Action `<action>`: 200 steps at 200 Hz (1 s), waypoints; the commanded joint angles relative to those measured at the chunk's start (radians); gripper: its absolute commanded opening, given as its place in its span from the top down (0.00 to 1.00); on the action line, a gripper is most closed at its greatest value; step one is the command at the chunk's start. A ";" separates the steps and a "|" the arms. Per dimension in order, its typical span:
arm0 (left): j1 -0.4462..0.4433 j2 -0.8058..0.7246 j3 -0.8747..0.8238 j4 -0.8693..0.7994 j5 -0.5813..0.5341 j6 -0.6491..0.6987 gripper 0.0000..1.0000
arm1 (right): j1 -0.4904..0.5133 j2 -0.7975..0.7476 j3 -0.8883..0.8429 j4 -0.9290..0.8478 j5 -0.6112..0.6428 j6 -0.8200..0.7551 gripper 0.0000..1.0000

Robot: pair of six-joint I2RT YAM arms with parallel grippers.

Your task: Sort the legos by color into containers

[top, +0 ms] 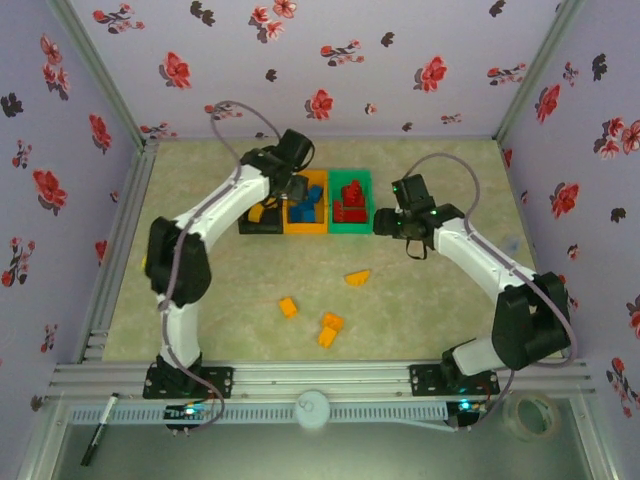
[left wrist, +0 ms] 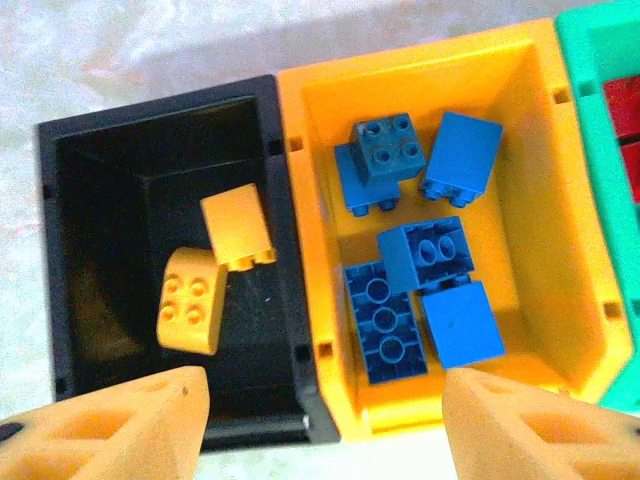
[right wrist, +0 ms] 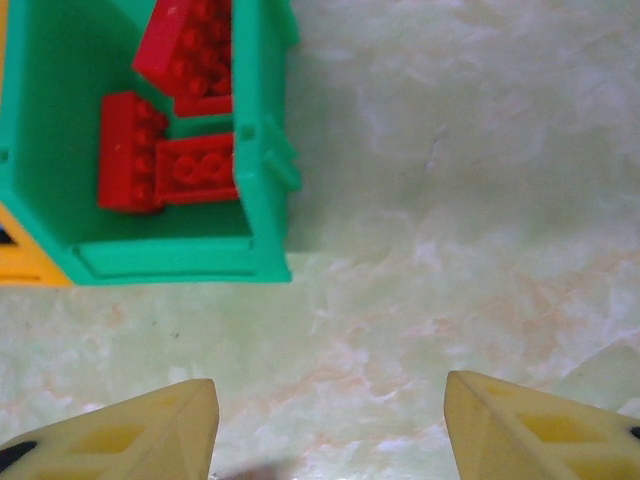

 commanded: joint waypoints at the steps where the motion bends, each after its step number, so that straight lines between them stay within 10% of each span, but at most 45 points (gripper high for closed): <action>1: -0.012 -0.132 -0.154 0.076 -0.017 -0.062 0.37 | 0.062 0.014 -0.032 -0.043 0.043 0.014 0.38; 78: -0.043 -0.448 -0.552 0.125 -0.014 -0.193 0.37 | 0.253 -0.019 -0.129 -0.075 0.053 0.038 0.35; 200: 0.016 -0.541 -0.603 0.063 -0.028 -0.183 0.37 | 0.685 0.201 0.029 0.052 0.082 0.189 0.32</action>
